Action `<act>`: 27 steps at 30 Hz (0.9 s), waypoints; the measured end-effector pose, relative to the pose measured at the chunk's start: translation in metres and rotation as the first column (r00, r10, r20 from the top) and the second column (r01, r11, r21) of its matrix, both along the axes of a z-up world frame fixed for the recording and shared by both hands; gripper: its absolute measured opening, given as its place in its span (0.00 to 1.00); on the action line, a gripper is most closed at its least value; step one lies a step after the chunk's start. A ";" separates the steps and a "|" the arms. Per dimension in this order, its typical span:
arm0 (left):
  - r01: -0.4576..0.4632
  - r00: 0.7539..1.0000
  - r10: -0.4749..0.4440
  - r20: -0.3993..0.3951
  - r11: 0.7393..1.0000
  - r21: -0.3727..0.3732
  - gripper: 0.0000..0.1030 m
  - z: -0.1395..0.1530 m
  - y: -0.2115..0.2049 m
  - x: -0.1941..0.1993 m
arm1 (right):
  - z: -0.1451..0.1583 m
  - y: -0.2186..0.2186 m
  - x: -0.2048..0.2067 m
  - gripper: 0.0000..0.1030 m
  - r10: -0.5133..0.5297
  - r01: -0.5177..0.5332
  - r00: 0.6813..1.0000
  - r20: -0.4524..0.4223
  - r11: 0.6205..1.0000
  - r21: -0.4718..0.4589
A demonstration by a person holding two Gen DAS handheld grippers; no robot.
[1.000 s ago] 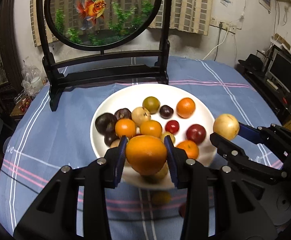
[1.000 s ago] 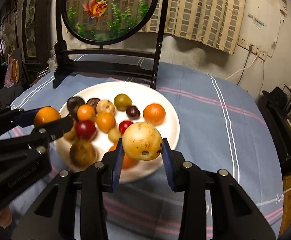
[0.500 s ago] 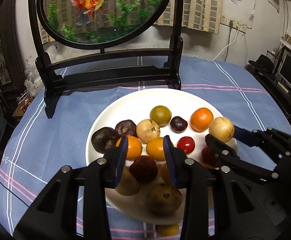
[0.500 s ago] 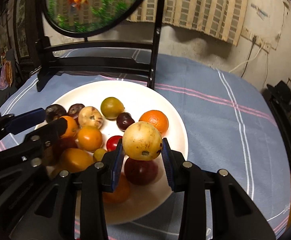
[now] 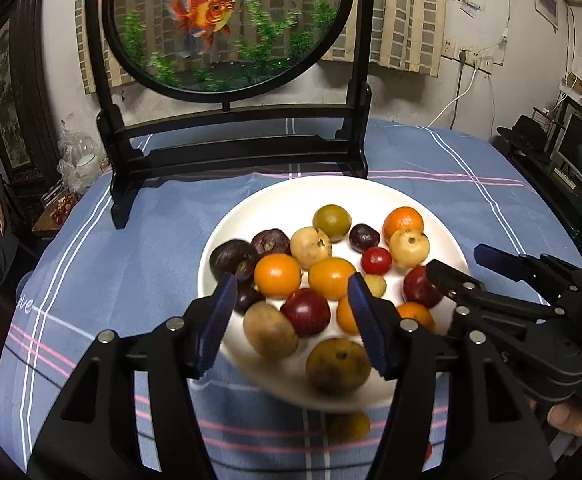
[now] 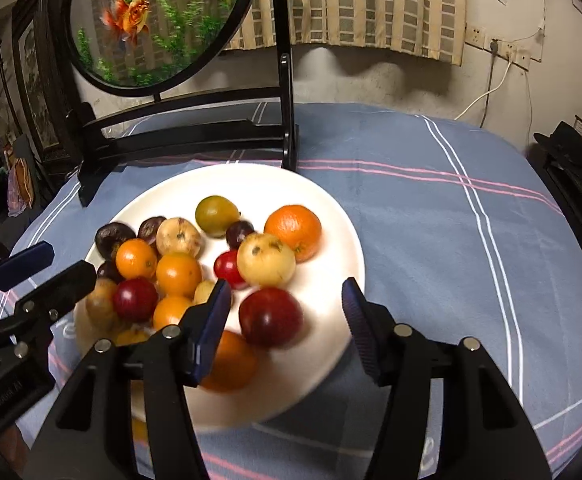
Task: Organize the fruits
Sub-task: 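Move both open tools back over the last two fruits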
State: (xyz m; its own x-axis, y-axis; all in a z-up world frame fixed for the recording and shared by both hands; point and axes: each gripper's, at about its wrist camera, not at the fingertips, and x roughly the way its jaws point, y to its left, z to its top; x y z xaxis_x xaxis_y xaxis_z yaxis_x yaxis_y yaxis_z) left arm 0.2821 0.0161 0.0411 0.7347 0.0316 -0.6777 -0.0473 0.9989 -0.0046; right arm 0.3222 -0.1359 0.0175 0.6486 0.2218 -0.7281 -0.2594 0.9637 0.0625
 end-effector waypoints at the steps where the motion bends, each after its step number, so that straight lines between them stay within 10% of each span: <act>1: 0.000 1.000 0.000 0.002 1.000 -0.002 0.61 0.001 0.001 -0.005 | 0.001 -0.001 -0.005 0.57 0.001 -0.001 1.000 0.004 1.000 -0.001; 11: -0.006 0.998 0.004 0.058 1.000 0.027 0.87 0.002 0.001 -0.075 | 0.004 -0.003 -0.079 0.59 0.048 -0.048 0.999 0.017 0.999 -0.011; 27: -0.021 1.000 0.021 -0.010 1.000 0.023 0.88 -0.042 0.020 -0.104 | -0.034 0.011 -0.127 0.59 0.088 -0.093 0.995 -0.055 0.992 -0.088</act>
State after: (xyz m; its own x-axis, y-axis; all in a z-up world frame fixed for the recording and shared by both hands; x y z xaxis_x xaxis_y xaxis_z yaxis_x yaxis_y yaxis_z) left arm 0.1778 0.0358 -0.0006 0.7269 0.0621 -0.6839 -0.0679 0.9975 0.0184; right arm 0.1947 -0.1244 -0.0162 0.5901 0.2101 -0.7795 -0.3446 0.9387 -0.0079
